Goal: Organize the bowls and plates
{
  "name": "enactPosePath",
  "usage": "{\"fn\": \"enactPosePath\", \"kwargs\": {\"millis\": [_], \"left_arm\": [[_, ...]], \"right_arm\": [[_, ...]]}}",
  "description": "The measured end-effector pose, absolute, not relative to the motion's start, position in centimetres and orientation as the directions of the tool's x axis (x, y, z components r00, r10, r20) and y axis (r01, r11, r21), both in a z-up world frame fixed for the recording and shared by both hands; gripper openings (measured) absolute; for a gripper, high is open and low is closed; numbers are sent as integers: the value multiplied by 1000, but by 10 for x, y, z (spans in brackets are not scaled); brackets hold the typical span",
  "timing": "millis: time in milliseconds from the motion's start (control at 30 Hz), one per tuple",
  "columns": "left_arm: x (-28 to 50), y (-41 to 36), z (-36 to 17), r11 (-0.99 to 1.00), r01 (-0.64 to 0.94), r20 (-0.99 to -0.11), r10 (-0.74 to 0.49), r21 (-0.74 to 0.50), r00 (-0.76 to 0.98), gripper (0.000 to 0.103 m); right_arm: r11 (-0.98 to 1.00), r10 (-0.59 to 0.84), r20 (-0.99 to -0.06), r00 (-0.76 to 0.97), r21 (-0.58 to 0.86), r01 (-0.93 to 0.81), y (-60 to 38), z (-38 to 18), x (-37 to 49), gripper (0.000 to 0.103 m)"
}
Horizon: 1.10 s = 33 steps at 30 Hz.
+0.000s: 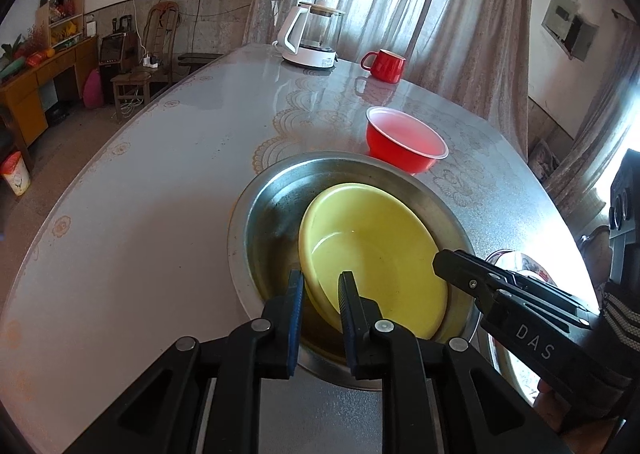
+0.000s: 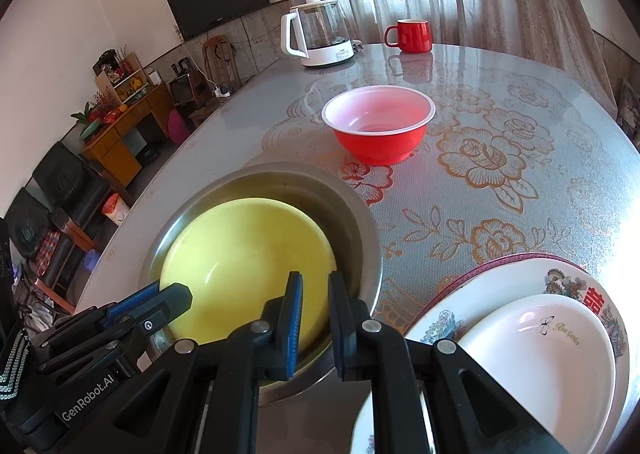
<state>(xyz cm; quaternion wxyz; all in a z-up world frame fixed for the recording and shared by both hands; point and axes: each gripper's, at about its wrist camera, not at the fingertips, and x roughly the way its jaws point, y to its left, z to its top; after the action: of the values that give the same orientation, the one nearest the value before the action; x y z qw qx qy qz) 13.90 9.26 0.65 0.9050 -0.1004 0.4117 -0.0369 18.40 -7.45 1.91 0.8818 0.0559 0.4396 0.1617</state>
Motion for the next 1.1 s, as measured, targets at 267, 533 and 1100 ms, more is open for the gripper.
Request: {"fn": "enactPosePath", "kwargs": {"millis": [267, 533, 1100], "left_arm": [[134, 90, 10, 988, -26, -726, -93, -151, 682, 23], [133, 92, 13, 986, -27, -720, -101, -164, 687, 27], [130, 87, 20, 986, -19, -713, -105, -164, 694, 37]], "right_arm": [[937, 347, -752, 560, 251, -244, -74, 18, 183, 18], [936, 349, -752, 559, 255, -241, -74, 18, 182, 18], [898, 435, -722, 538, 387, -208, -93, 23, 183, 19]]}}
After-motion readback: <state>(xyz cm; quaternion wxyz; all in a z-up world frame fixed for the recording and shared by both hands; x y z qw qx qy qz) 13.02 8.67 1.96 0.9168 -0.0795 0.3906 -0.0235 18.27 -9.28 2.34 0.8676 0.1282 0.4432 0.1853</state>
